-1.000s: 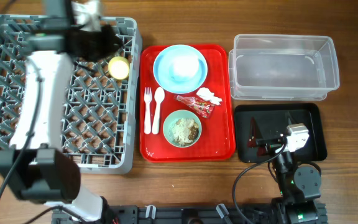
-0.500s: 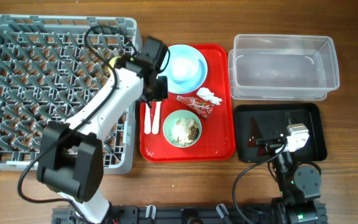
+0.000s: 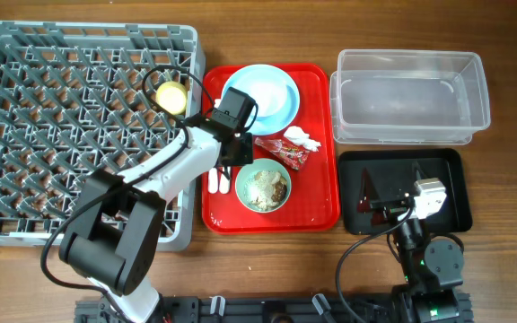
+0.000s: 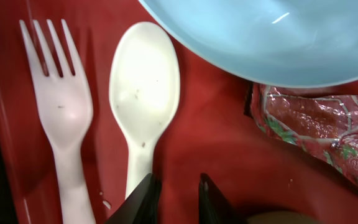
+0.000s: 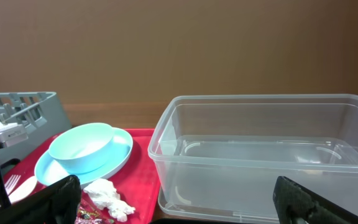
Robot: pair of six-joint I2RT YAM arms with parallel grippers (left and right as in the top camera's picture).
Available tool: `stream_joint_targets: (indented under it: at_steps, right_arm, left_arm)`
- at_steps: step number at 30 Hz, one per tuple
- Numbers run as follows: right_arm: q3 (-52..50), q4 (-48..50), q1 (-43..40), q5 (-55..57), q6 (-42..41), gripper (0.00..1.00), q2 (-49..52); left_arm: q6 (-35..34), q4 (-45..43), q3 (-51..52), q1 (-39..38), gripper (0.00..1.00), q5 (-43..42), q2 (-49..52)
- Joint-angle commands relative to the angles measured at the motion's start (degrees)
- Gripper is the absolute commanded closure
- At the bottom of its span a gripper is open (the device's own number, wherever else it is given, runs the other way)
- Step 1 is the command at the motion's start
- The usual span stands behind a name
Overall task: Sort waste into correct bins and load items into the dishwasher rack
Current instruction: 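Move the left gripper down onto the white spoon on the tray, then grasp the white spoon and place it in the dish rack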
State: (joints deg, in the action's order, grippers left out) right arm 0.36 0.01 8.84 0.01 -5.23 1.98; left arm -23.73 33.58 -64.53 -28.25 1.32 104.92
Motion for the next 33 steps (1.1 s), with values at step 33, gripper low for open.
stream_joint_targets:
  at_steps: [33]
  right_arm:
    - [-0.1,0.3,-0.1,-0.1,0.4,0.0,-0.2]
  left_arm:
    - [-0.5,-5.1,1.8,-0.2,0.96,8.5,-2.2]
